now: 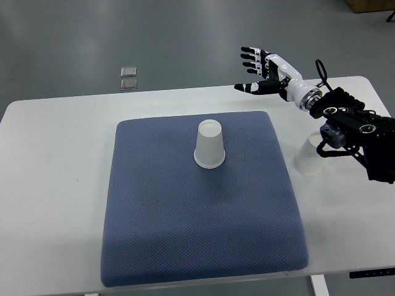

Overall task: Stack paper cups
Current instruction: 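Lower the right hand toward the white paper cup beside the pad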

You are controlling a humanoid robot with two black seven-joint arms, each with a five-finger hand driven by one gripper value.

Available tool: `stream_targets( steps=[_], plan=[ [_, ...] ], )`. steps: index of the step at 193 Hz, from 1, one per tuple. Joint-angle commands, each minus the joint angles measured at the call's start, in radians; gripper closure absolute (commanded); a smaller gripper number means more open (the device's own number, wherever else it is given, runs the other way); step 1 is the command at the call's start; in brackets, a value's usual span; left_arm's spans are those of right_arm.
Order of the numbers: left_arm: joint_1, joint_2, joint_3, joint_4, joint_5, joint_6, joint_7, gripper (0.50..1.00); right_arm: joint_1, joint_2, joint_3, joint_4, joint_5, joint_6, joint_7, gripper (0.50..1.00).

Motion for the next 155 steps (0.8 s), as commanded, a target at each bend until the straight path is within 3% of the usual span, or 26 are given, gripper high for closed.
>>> stream_targets(
  steps=[1,31,65,91,155],
  plan=[
    [0.000,0.000,0.001,0.000,-0.001,0.000,0.000,0.500,0.008,-0.062,-0.100,0.013,-0.179,0.014,0.000,0.587],
    [0.000,0.000,0.000,0.000,-0.001,0.000,0.000,0.500,0.068,-0.157,-0.215,0.027,-0.375,0.037,0.012,0.587],
    [0.000,0.000,0.000,0.000,0.000,0.000,0.000,0.500,0.183,-0.257,-0.280,0.126,-0.547,0.083,0.021,0.587],
    [0.000,0.000,0.000,0.000,-0.001,0.000,0.000,0.500,0.261,-0.297,-0.318,0.177,-0.613,0.139,0.021,0.587],
    [0.000,0.000,0.001,0.000,-0.001,0.000,0.000,0.500,0.362,-0.398,-0.470,0.333,-0.823,0.195,0.046,0.587]
  ],
)
